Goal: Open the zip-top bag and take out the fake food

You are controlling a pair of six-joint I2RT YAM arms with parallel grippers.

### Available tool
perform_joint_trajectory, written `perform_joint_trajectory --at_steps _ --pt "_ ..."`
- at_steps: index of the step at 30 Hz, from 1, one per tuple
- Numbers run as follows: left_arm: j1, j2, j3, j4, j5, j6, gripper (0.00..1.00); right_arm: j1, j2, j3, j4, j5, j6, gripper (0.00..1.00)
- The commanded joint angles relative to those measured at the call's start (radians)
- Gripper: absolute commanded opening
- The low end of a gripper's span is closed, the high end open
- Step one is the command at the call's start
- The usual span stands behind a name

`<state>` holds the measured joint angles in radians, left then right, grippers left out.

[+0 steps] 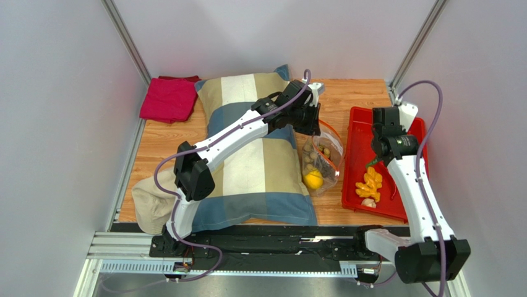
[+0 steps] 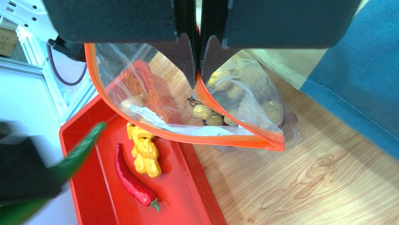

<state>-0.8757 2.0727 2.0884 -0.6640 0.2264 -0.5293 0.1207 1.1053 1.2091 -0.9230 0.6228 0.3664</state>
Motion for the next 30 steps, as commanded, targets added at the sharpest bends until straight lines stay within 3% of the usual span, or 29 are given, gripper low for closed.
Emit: perform_joint_trajectory --at_steps 1,3,6,7,9,10,11,14,18,23,26,27,30 --pt "-0.002 -0.003 0.033 0.004 0.008 0.006 0.0 -0.154 0.033 -0.222 -0.022 -0.166 0.059 0.07" --pt "-0.003 -0.003 0.039 0.004 0.01 0.008 0.0 -0.171 0.066 -0.293 0.021 -0.184 0.06 0.08" --pt "-0.002 -0.003 0.039 0.004 0.016 0.009 0.0 -0.205 0.163 -0.26 -0.007 -0.247 0.046 0.39" --pt "-0.002 -0.006 0.039 0.004 0.014 0.006 0.0 -0.205 0.174 -0.235 -0.013 -0.251 0.043 0.57" --pt "-0.002 -0.006 0.039 0.006 0.017 0.006 0.0 -0.205 0.163 -0.209 -0.023 -0.261 0.039 0.73" --pt "-0.003 -0.006 0.038 0.009 0.017 0.005 0.0 -0.205 0.157 -0.172 -0.03 -0.273 0.039 0.92" --pt "-0.002 -0.006 0.038 0.007 0.017 0.005 0.0 -0.205 0.145 -0.148 -0.051 -0.284 0.034 0.94" --pt "-0.003 -0.006 0.038 0.014 0.017 0.0 0.0 -0.176 0.133 -0.006 -0.118 -0.359 0.017 0.94" --pt "-0.005 -0.008 0.038 0.012 0.017 -0.005 0.0 -0.049 0.051 0.141 -0.087 -0.422 -0.003 0.79" --pt "-0.006 -0.008 0.042 0.014 0.011 0.0 0.0 0.066 0.053 0.127 0.053 -0.704 -0.044 0.59" --pt "-0.008 -0.006 0.045 0.015 0.011 0.002 0.0 0.112 0.103 0.095 0.061 -0.771 -0.04 0.44" --pt "-0.008 -0.006 0.044 0.015 0.01 0.003 0.0 0.12 0.119 0.069 0.072 -0.778 -0.043 0.35" --pt "-0.009 -0.014 0.036 0.014 0.01 0.005 0.0 0.128 0.133 0.037 0.079 -0.813 -0.053 0.29"
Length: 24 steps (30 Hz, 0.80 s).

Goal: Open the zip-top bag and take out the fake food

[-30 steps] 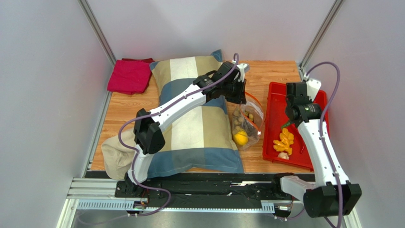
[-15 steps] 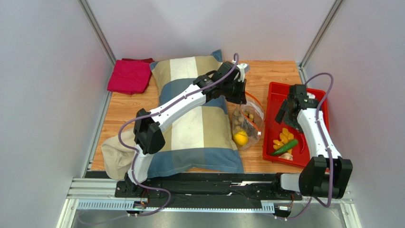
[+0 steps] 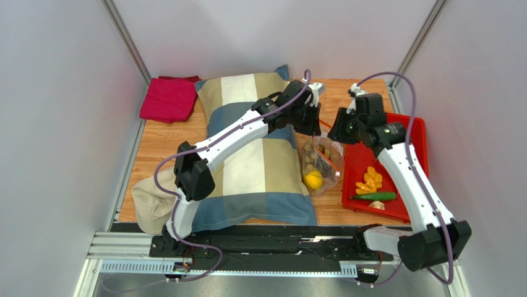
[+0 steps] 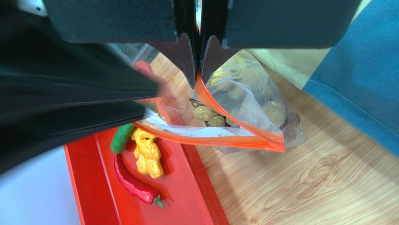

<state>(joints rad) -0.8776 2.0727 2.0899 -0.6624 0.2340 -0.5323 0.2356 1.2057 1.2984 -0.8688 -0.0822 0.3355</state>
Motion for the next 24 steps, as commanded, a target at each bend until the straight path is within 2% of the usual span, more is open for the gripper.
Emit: perform_joint_trajectory --at_steps 1,7,14,17,18,21,24 --pt "-0.009 -0.014 0.029 0.012 0.004 0.008 0.0 0.016 0.034 -0.065 0.049 -0.119 -0.027 0.29" --pt "-0.011 -0.019 0.016 0.017 0.004 0.006 0.0 0.021 0.109 -0.111 0.089 -0.136 -0.016 0.3" --pt "-0.017 -0.01 0.013 0.018 0.014 0.005 0.0 0.03 0.222 -0.109 0.117 -0.025 -0.007 0.37" --pt "-0.017 -0.002 0.021 0.023 0.027 -0.001 0.0 0.036 0.245 -0.126 0.168 0.002 -0.004 0.44" --pt "-0.017 0.004 0.024 0.023 0.03 -0.001 0.0 0.039 0.261 -0.137 0.177 0.009 -0.004 0.5" --pt "-0.018 0.01 0.03 0.021 0.037 -0.003 0.0 0.042 0.298 -0.157 0.191 -0.021 0.002 0.59" --pt "-0.02 0.013 0.032 0.021 0.042 -0.003 0.0 0.051 0.331 -0.197 0.237 -0.036 0.013 0.64"
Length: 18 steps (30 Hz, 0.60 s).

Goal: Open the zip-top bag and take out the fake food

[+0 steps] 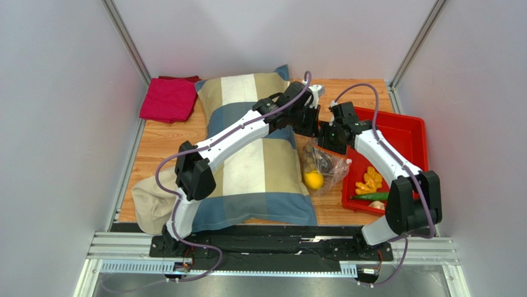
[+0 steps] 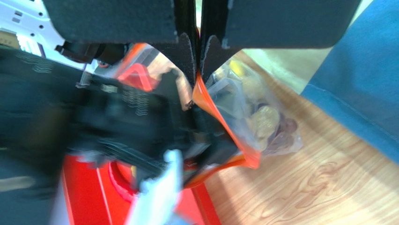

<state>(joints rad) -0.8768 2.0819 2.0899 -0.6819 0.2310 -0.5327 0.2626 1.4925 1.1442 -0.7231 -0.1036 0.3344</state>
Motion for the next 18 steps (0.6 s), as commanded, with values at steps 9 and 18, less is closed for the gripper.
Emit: perform_joint_trajectory --at_steps 9,18 --pt "-0.021 0.015 0.029 0.032 0.057 -0.007 0.0 0.033 0.124 -0.08 0.129 0.002 0.006 0.54" --pt "-0.017 -0.019 0.024 -0.008 -0.07 0.008 0.0 0.033 -0.112 0.014 -0.059 -0.018 -0.014 0.0"
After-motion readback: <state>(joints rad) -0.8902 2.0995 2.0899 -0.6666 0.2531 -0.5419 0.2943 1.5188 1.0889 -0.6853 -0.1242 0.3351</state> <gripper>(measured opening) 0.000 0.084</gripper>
